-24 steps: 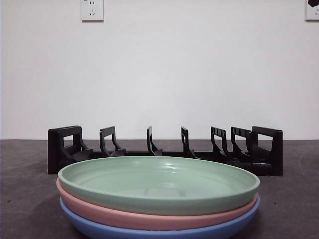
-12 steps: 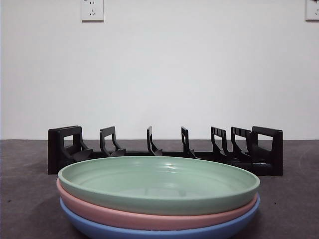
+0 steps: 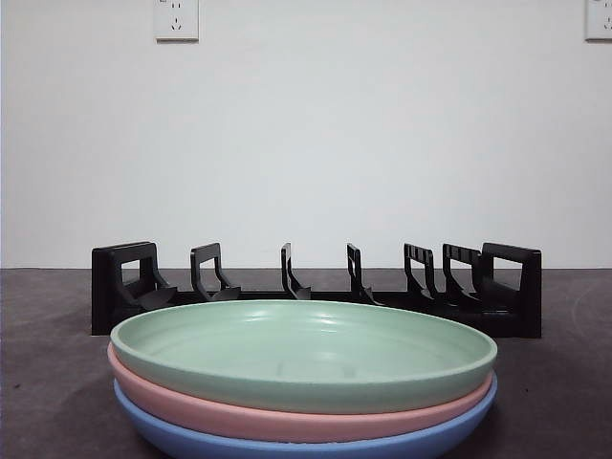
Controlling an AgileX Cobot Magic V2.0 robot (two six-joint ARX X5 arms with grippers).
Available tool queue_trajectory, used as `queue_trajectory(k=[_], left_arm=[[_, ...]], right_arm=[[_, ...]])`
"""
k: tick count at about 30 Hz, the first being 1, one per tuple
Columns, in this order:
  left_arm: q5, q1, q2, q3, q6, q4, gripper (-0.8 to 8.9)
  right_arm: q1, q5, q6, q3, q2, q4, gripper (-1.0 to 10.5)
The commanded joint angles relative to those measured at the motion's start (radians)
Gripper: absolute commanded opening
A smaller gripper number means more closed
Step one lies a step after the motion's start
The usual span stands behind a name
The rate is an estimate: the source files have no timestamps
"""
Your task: Place the plate
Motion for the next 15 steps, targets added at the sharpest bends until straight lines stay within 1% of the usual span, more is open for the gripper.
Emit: queue_trajectory(k=[1,5,8,15], left_arm=[[0.002,0.001,0.000,-0.019,-0.003,0.005,0.07],[0.002,0.001,0.000,-0.019,-0.003,0.005,0.07],[0.002,0.001,0.000,-0.019,-0.003,0.005,0.07],[0.002,0.001,0.000,-0.019,-0.003,0.004,0.07]], right_arm=[[-0.027,-0.009,0.044,-0.098,-0.087,0.042,0.2],[-0.060,-0.028,0.043,-0.197,-0.168,0.101,0.2],[-0.085,-0.053,0.032,-0.202,-0.172,0.087,0.2],[-0.116,-0.055,0.029,-0.202,-0.172,0.113,0.2]])
